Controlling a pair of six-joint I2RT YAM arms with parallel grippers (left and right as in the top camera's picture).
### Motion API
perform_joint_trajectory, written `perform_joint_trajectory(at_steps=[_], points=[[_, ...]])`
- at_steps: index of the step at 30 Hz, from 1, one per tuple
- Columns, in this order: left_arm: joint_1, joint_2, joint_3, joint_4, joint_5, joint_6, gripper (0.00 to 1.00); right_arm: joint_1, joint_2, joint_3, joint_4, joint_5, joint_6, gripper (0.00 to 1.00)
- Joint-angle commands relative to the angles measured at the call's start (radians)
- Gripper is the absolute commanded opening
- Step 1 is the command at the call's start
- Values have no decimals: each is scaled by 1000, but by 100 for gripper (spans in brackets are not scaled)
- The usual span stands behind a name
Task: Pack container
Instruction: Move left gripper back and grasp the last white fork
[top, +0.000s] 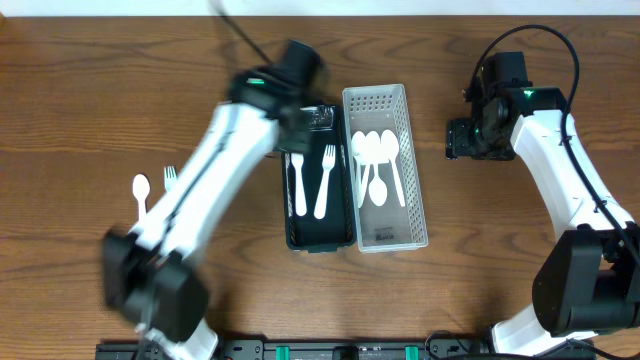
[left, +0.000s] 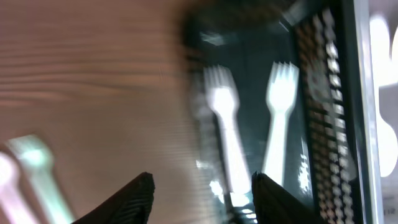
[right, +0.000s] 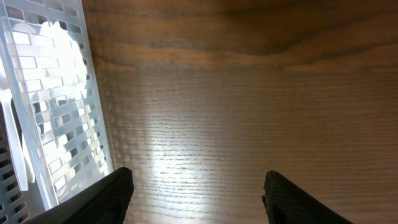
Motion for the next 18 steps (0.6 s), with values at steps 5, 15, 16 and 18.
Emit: perform_joint_trajectory(at_steps=[5, 15, 16, 18], points=[[339, -146, 26, -105, -46, 1, 90, -3, -13, 15, -3, 11, -17, 71], [646, -131, -293, 104, 187, 34, 94, -3, -13, 15, -2, 11, -17, 71], [651, -131, -328, 128, 188, 42, 94, -3, -13, 15, -2, 11, -17, 71], [653, -131, -385, 169, 188, 59, 94, -3, -13, 15, 0, 10, -17, 71]])
